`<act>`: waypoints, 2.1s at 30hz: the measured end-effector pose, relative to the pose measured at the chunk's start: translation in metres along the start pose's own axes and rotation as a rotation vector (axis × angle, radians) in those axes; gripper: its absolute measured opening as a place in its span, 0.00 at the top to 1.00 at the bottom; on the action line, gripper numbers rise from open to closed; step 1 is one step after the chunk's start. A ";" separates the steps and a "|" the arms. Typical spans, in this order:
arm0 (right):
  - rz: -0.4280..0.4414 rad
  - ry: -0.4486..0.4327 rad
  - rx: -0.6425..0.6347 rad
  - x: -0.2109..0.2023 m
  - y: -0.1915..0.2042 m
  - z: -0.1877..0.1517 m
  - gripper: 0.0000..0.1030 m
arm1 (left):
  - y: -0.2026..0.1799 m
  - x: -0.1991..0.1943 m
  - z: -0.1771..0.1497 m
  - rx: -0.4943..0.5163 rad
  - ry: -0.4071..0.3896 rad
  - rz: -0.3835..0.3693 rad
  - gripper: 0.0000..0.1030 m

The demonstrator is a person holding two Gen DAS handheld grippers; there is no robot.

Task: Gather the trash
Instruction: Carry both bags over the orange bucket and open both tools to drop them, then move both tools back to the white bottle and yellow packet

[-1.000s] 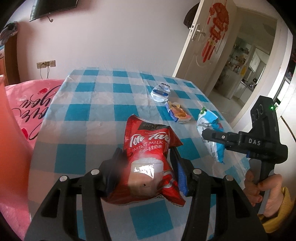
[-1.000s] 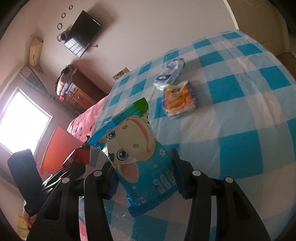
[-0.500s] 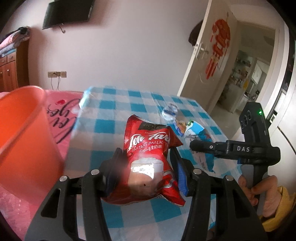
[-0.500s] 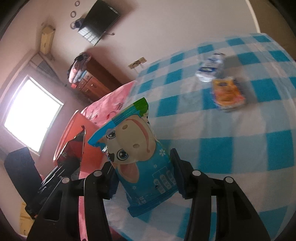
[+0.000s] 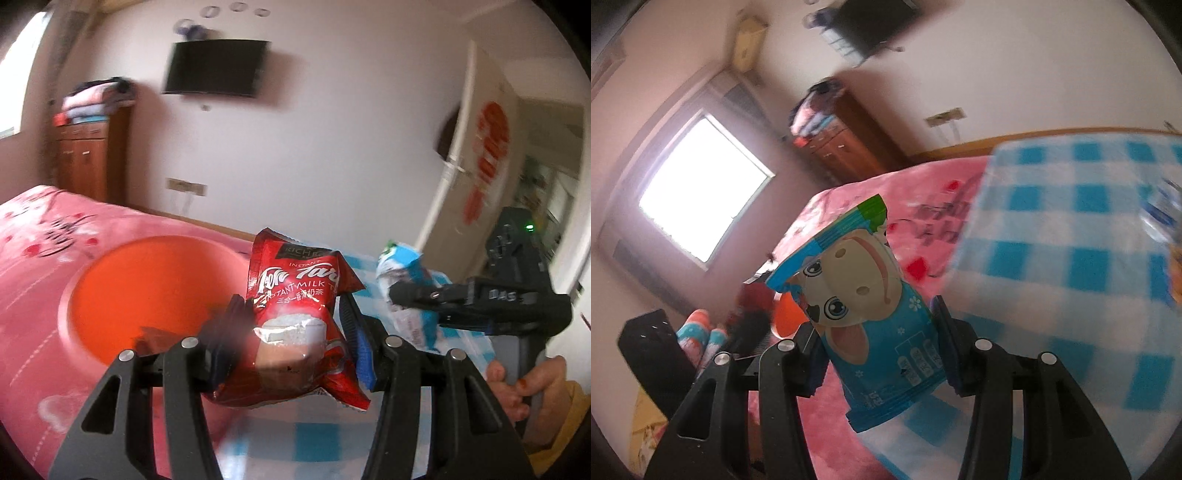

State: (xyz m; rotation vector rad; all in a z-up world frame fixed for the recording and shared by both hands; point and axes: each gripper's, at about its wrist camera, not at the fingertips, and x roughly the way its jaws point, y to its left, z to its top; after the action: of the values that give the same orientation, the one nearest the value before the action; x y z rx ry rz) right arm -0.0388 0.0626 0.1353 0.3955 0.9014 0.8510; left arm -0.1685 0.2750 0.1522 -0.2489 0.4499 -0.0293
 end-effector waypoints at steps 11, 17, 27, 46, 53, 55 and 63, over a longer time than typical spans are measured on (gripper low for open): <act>0.139 0.062 -0.067 0.080 0.071 0.044 0.50 | 0.065 0.019 0.012 -0.146 0.009 0.169 0.47; 0.124 0.094 -0.046 0.106 0.075 0.047 0.29 | 0.074 0.027 0.006 -0.169 0.008 0.246 0.32; 0.061 -0.047 -0.036 0.061 0.050 0.036 0.15 | 0.073 0.017 0.007 -0.171 -0.018 0.272 0.15; -0.193 -0.145 -0.078 0.006 -0.017 -0.020 0.13 | 0.035 0.019 -0.001 -0.142 0.006 0.213 0.15; -0.234 -0.172 -0.067 -0.010 -0.034 -0.034 0.10 | 0.014 0.024 -0.009 -0.121 0.021 0.190 0.15; -0.240 -0.182 -0.057 -0.014 -0.041 -0.036 0.09 | 0.010 0.025 -0.010 -0.116 0.023 0.184 0.15; -0.242 -0.213 -0.014 -0.033 -0.066 -0.042 0.09 | -0.013 0.032 -0.015 -0.082 0.032 0.170 0.15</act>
State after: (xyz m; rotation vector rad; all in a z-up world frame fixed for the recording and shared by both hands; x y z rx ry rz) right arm -0.0521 -0.0057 0.0865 0.3496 0.7276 0.5802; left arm -0.1454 0.2559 0.1290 -0.2905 0.5035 0.1514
